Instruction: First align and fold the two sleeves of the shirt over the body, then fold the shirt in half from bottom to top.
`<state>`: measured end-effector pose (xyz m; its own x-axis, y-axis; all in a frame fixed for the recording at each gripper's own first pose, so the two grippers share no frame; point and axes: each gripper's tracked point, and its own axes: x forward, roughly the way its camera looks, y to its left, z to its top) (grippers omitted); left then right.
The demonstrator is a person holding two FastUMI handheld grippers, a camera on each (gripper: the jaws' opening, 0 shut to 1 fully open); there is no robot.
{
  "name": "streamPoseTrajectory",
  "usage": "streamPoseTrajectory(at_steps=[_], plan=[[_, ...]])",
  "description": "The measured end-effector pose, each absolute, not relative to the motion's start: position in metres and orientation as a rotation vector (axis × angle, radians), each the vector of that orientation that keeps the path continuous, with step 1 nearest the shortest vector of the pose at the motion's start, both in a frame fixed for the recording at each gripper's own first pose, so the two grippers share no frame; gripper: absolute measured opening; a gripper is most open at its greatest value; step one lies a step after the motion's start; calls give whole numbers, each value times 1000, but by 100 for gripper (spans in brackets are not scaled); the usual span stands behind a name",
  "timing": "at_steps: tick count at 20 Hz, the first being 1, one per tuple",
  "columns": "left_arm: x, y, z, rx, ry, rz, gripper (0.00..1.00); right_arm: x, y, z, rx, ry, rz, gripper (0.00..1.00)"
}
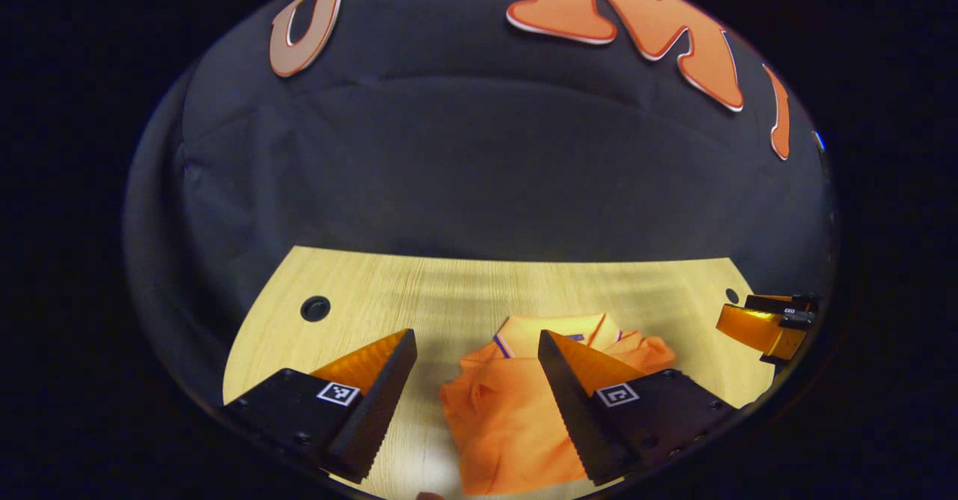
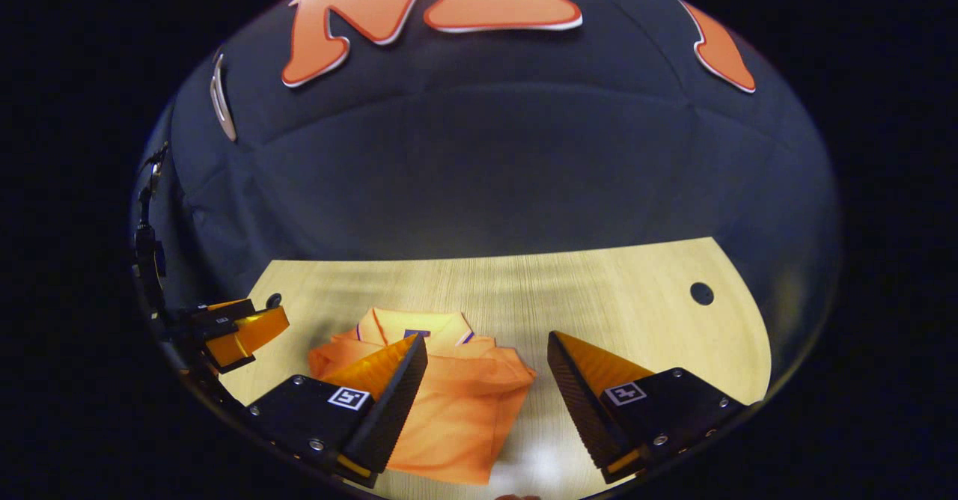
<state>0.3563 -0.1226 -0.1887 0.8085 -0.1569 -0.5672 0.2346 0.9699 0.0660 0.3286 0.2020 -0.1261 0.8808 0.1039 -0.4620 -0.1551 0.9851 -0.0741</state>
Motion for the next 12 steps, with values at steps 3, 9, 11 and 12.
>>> streamPoseTrajectory(at_steps=[3,9,11,12], plan=[[335,-132,-136,125,486,-223,98,302,204,-83,-103,388,152,98],[270,-130,-25,66,262,-248,98,233,192,4,-129,193,153,98],[245,-122,4,38,202,-239,98,203,190,28,-140,122,160,98],[229,-115,16,16,183,-233,98,187,191,35,-143,90,167,98]])
